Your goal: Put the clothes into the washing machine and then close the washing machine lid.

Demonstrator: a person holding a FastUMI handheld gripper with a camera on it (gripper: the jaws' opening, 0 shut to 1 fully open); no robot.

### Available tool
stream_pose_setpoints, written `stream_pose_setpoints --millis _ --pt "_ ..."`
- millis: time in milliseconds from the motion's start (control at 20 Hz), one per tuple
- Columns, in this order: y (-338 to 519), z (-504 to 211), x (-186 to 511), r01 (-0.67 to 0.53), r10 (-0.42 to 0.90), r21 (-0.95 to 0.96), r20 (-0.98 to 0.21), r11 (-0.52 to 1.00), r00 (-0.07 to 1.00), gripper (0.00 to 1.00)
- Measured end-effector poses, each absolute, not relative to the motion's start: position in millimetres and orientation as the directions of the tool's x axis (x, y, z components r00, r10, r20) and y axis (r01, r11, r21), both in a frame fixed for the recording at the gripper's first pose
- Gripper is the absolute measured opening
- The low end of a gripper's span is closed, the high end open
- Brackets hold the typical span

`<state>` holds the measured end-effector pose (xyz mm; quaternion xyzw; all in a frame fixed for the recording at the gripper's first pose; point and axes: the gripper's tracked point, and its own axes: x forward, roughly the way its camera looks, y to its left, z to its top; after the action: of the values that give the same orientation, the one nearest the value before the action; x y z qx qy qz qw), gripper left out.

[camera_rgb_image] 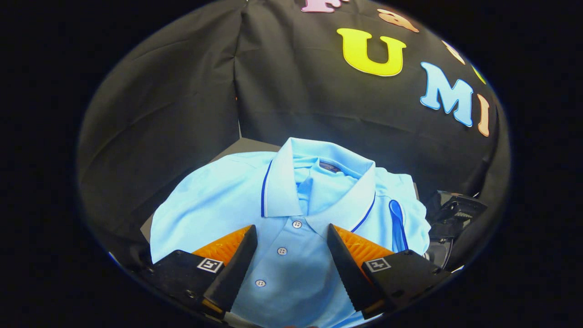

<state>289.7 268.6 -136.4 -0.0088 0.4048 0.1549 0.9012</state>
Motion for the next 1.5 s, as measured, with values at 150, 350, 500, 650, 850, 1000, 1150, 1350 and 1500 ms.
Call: stream_pose_setpoints --millis 150,350,500,650,850,1000,1150,1350,1500 --pt "269 -137 290 -0.301 0.282 0.109 -0.730 0.947 0.623 0.97" --pt "270 -136 289 -0.322 0.303 0.117 -0.720 0.939 0.624 0.98" --pt "269 -138 290 -0.341 0.319 0.124 -0.730 0.932 0.605 0.98" --pt "269 -137 286 -0.359 0.336 0.139 -0.746 0.923 0.575 0.84" --pt "271 -135 296 -0.290 0.402 0.279 -0.688 0.915 0.605 0.86" --pt "273 -128 295 -0.284 0.419 0.308 -0.675 0.908 0.607 0.82" --pt "272 -141 293 -0.377 0.363 0.139 -0.687 0.916 0.629 0.83" --pt "280 -151 292 -0.369 0.368 0.150 -0.670 0.917 0.644 0.82" --pt "269 -141 290 -0.316 0.345 0.177 -0.700 0.932 0.626 0.30"
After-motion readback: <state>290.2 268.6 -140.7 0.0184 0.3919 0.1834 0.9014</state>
